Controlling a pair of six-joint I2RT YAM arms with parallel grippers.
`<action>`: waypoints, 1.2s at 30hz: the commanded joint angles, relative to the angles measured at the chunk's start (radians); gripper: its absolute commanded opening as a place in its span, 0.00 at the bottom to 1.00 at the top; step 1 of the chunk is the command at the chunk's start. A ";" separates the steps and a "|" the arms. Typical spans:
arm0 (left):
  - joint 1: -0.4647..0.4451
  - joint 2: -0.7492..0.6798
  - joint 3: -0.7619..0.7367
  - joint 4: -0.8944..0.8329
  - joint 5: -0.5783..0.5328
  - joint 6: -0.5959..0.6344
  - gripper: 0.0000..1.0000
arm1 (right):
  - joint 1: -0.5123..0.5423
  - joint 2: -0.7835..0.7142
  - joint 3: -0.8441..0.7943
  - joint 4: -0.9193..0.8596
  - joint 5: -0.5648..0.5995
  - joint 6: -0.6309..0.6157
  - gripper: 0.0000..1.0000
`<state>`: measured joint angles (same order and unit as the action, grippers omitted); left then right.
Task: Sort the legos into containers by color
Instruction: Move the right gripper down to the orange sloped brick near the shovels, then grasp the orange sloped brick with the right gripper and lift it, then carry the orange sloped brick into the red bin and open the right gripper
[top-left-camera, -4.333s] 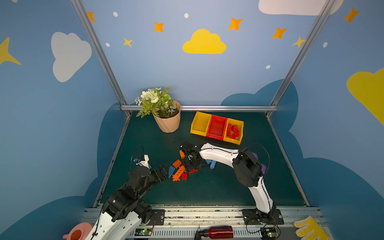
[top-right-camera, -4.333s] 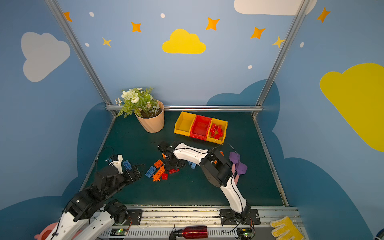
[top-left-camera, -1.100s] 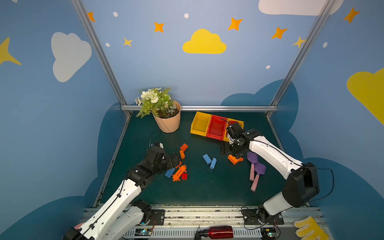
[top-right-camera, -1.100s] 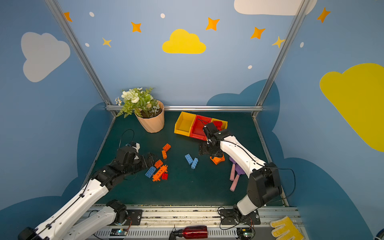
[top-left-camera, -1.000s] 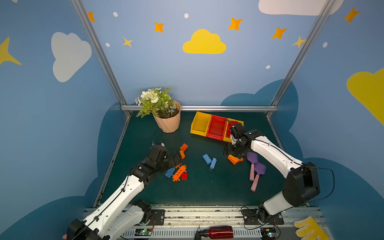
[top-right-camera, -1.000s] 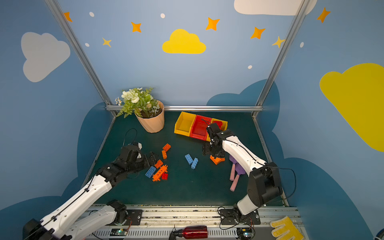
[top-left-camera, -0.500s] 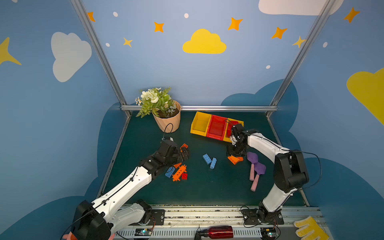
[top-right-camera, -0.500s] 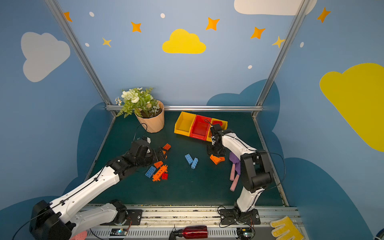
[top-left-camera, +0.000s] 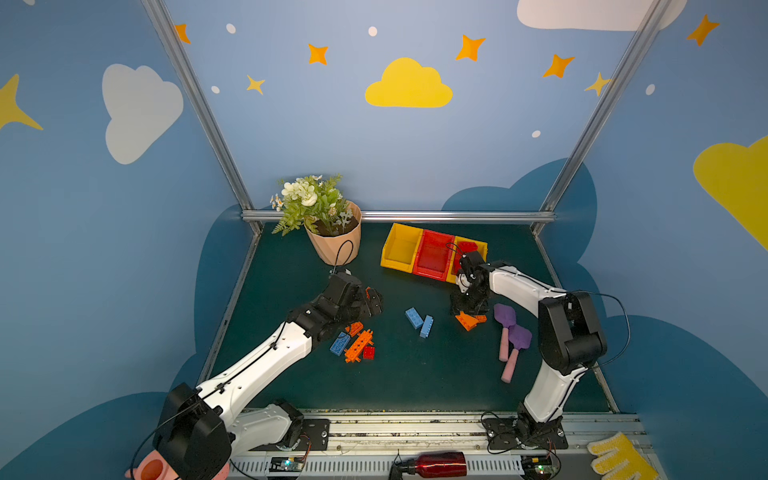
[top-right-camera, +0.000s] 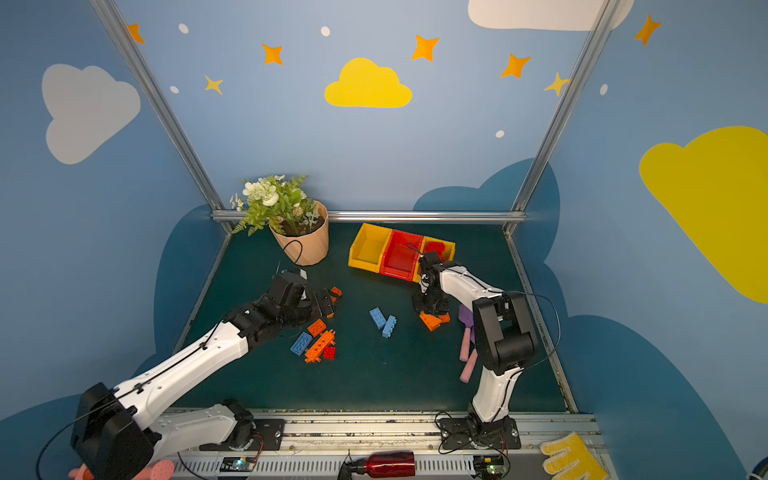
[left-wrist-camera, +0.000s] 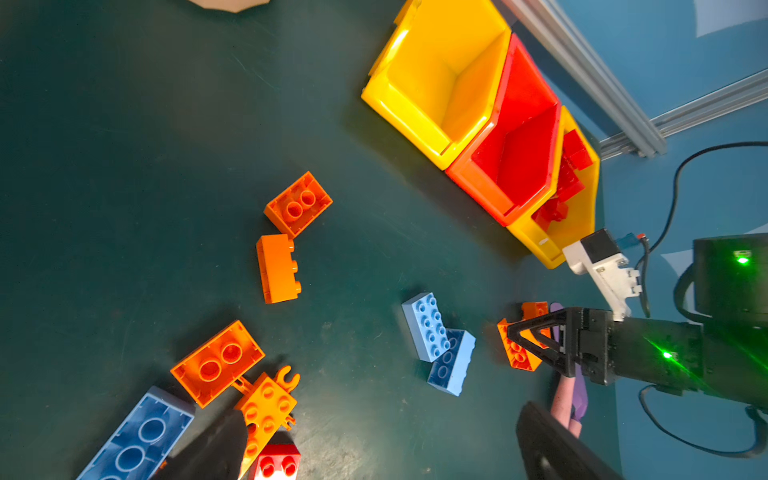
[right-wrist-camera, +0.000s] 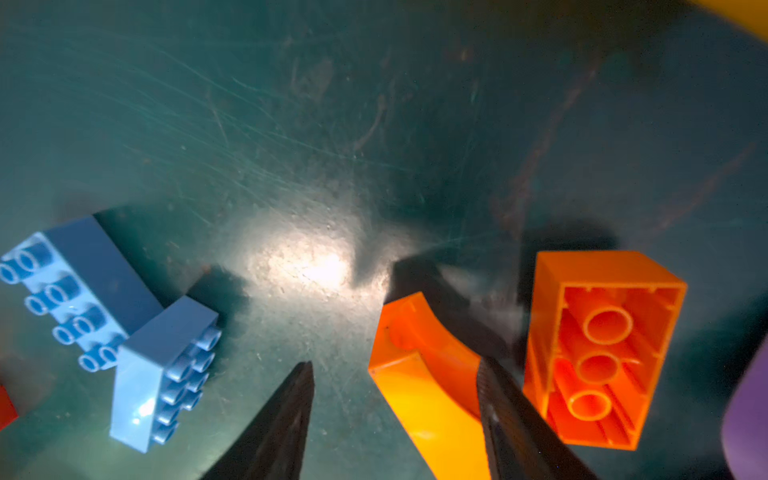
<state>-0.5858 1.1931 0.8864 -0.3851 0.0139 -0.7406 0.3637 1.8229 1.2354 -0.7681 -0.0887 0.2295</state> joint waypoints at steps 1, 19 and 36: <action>-0.001 0.006 0.020 0.014 0.003 0.024 1.00 | 0.007 -0.004 -0.019 -0.019 0.018 0.001 0.61; -0.001 0.025 0.002 0.043 0.017 0.055 1.00 | 0.064 -0.038 -0.089 -0.069 0.047 0.062 0.33; 0.076 -0.005 0.015 0.019 0.006 0.124 1.00 | 0.051 0.056 0.406 -0.205 0.006 0.049 0.24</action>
<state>-0.5255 1.2037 0.8864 -0.3553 0.0322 -0.6540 0.4202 1.8332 1.5459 -0.9241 -0.0666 0.2893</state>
